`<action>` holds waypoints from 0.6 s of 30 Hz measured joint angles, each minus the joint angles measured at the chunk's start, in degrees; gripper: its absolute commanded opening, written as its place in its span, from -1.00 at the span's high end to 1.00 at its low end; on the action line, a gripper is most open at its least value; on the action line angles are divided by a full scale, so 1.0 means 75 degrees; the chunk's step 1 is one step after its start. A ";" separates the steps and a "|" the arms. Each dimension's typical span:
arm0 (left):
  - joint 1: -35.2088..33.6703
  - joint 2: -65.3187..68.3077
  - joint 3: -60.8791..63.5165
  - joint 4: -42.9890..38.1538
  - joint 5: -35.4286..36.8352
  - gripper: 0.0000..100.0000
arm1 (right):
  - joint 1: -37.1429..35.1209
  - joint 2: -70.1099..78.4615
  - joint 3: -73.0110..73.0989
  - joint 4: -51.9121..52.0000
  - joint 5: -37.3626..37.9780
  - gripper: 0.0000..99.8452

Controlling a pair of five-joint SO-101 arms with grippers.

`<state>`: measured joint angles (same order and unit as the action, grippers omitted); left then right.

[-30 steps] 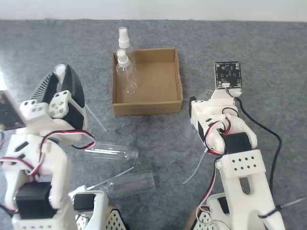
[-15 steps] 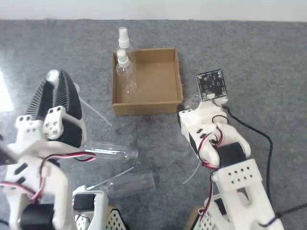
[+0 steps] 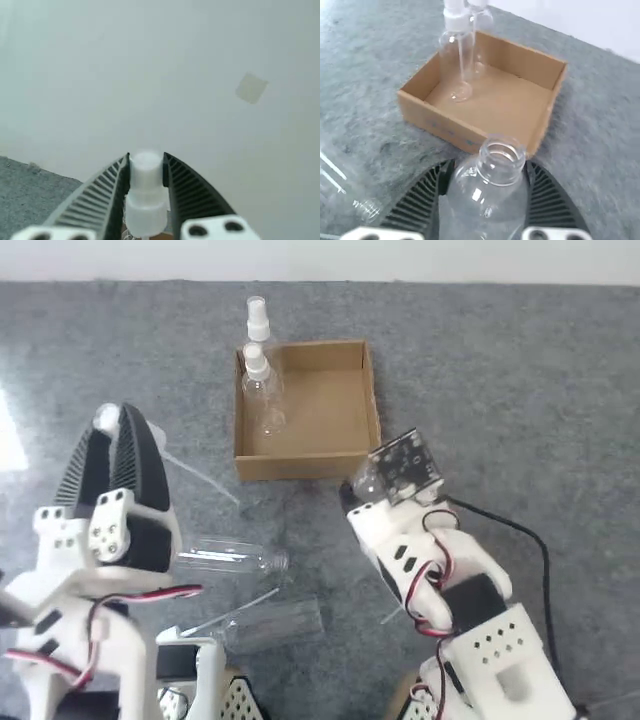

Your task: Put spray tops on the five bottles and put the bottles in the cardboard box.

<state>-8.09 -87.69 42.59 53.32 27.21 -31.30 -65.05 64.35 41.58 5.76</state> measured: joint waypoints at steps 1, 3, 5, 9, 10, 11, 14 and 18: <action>0.0000 -0.0070 0.0070 0.0000 0.0023 0.98 | -0.0117 -0.0012 0.0129 -0.0129 0.0117 0.80; 0.0000 -0.0211 0.0234 0.0000 0.0023 0.98 | -0.0316 -0.0012 0.0293 -0.0328 0.0375 0.80; 0.0012 -0.0410 0.0375 -0.0047 0.0023 0.98 | -0.0481 -0.0012 0.0352 -0.0410 0.0527 0.80; -0.0012 -0.0903 0.0832 -0.0387 0.0023 0.98 | -0.0551 -0.0012 0.0352 -0.0481 0.0633 0.80; 0.0000 -0.1043 0.0949 -0.0481 0.0023 0.98 | -0.0586 -0.0012 0.0352 -0.0481 0.0633 0.80; 0.0012 -0.1196 0.1067 -0.0563 0.0023 0.98 | -0.0645 -0.0012 0.0352 -0.0481 0.0633 0.80; 0.0000 -0.1477 0.1360 -0.0785 0.0023 0.98 | -0.0914 -0.0012 0.0363 -0.0504 0.0656 0.80; 0.0000 -0.1512 0.1489 -0.0891 0.0023 0.98 | -0.1336 -0.0012 0.0363 -0.0504 0.0656 0.80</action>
<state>-8.09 -99.03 53.76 46.64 27.38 -41.32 -65.14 67.08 37.80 10.68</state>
